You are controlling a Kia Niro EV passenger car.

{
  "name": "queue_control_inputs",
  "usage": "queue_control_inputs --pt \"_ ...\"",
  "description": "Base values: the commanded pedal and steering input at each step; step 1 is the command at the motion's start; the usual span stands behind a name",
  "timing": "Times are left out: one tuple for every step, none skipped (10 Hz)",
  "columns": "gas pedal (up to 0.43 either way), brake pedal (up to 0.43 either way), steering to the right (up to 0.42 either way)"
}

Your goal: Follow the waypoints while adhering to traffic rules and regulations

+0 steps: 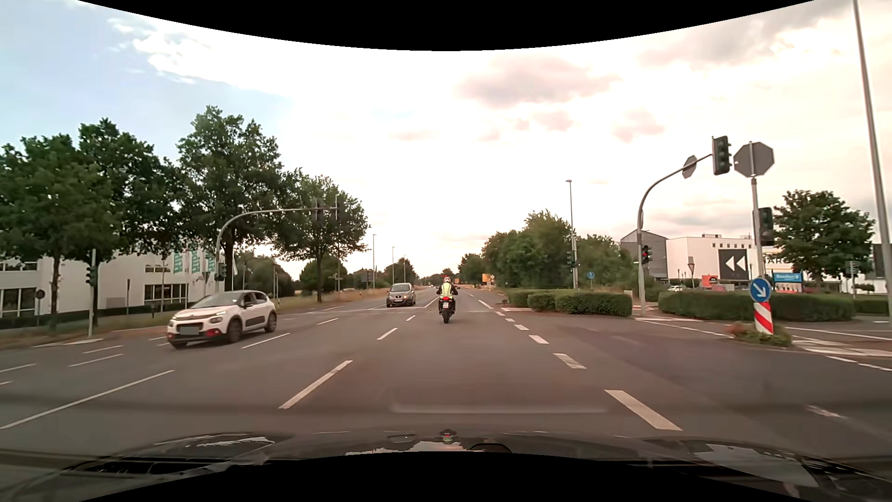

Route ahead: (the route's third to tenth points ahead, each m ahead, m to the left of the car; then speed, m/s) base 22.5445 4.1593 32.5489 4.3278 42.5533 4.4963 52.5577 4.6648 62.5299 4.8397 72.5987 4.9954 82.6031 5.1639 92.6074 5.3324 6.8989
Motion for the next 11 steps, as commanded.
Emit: queue_control_inputs --pt "0.287 0.000 0.000" --pt "0.280 0.000 0.000" --pt "0.280 0.000 0.000" --pt "0.280 0.000 0.000" --pt "0.280 0.000 0.000" --pt "0.280 0.000 0.000" --pt "0.280 0.000 0.000" --pt "0.280 0.000 0.000" --pt "0.280 0.000 0.000" --pt "0.280 0.000 0.000" --pt "0.280 0.000 0.000"
